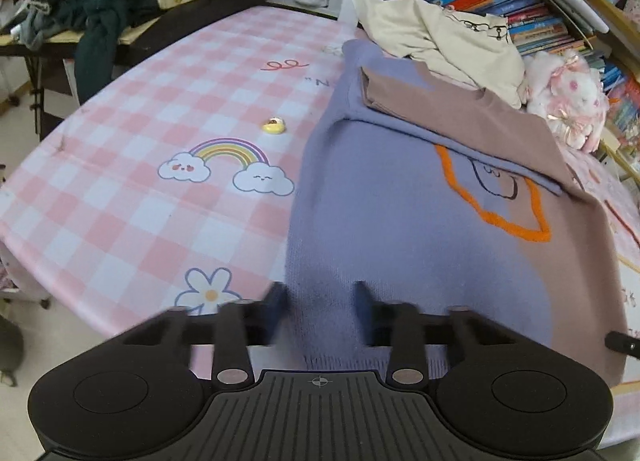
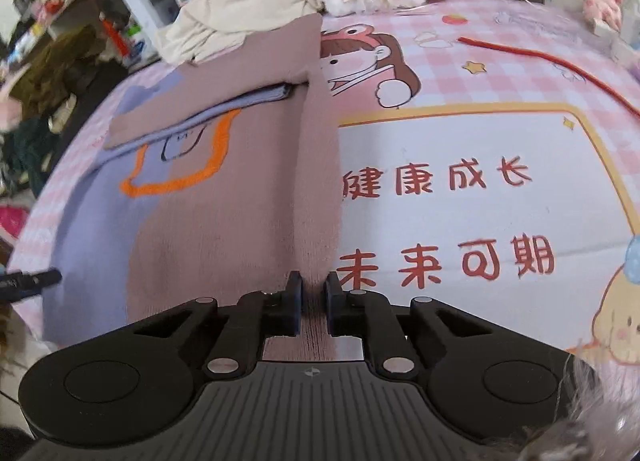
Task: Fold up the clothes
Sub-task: 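Grasp the mauve hem with the right gripper while the left gripper grasps the lavender hem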
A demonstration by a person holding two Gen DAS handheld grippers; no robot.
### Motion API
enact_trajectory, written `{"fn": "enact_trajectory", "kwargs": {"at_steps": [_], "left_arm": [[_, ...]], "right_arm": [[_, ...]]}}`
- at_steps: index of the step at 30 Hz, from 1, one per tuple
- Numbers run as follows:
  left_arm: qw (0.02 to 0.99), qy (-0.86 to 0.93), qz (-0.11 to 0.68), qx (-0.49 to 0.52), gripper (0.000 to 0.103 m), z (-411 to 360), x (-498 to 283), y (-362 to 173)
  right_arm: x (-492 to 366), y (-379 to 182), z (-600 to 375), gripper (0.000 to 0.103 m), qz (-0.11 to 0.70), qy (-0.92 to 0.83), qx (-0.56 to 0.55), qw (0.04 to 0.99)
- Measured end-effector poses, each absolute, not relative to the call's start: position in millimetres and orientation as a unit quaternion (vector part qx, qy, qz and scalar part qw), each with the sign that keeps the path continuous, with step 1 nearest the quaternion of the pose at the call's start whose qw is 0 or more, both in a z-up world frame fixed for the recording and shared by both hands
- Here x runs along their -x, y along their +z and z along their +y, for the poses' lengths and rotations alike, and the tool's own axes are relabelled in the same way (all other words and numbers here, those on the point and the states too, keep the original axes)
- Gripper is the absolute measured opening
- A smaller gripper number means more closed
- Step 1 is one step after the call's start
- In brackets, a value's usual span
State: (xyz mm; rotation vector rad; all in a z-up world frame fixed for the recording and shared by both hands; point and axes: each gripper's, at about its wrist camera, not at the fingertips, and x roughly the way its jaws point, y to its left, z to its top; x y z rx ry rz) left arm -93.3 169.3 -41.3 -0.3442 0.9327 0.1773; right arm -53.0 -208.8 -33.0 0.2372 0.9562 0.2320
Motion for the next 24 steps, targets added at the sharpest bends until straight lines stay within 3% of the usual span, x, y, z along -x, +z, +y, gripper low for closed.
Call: {"fn": "enact_trajectory", "kwargs": {"at_steps": [1, 2, 10, 18, 21, 22, 24], "left_arm": [[0.874, 0.083, 0.448, 0.168, 0.011, 169, 92, -41], [0.873, 0.077, 0.45, 0.174, 0.008, 168, 92, -42], [0.885, 0.025, 0.444, 0.135, 0.006, 127, 90, -41], [0.897, -0.009, 0.411, 0.162, 0.007, 119, 106, -20], [0.897, -0.015, 0.408, 0.17, 0.016, 114, 105, -19], [0.896, -0.008, 0.411, 0.166, 0.025, 112, 105, -20], [0.896, 0.009, 0.415, 0.159, 0.055, 112, 106, -24]], "right_arm": [[56, -32, -211, 0.01, 0.453, 0.106, -0.114, 0.878], [59, -29, -214, 0.01, 0.446, 0.099, -0.111, 0.883], [94, -28, -256, 0.01, 0.445, 0.058, -0.145, 0.882], [115, -27, -272, 0.014, 0.453, 0.093, -0.216, 0.86], [114, -23, -269, 0.016, 0.446, 0.11, -0.226, 0.859], [113, -22, -268, 0.017, 0.446, 0.109, -0.223, 0.86], [114, -21, -266, 0.026, 0.446, 0.099, -0.215, 0.863]]}}
